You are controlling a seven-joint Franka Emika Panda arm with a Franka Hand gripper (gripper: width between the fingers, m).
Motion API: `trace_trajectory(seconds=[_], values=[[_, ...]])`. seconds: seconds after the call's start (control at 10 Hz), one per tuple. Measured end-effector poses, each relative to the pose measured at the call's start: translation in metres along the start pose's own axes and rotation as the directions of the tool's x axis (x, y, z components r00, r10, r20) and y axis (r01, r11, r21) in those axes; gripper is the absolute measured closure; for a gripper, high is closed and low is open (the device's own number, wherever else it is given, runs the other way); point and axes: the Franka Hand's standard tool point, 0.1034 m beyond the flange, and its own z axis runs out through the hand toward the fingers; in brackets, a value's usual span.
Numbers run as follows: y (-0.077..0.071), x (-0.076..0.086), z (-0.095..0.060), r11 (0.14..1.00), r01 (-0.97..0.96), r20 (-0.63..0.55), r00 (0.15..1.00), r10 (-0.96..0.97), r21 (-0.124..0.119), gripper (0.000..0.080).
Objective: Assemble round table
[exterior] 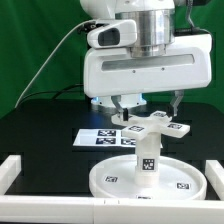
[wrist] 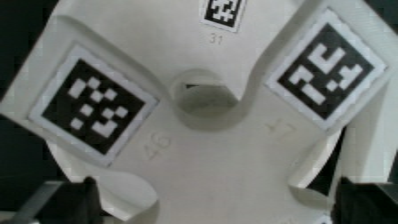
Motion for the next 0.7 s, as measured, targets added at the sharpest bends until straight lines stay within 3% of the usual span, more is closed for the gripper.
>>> trace_trajectory(seconds=[0.7], values=[[-0.001, -0.004, 0.011, 1.000, -0.009, 0.016, 1.000, 0.009, -0.001, 0.0150]])
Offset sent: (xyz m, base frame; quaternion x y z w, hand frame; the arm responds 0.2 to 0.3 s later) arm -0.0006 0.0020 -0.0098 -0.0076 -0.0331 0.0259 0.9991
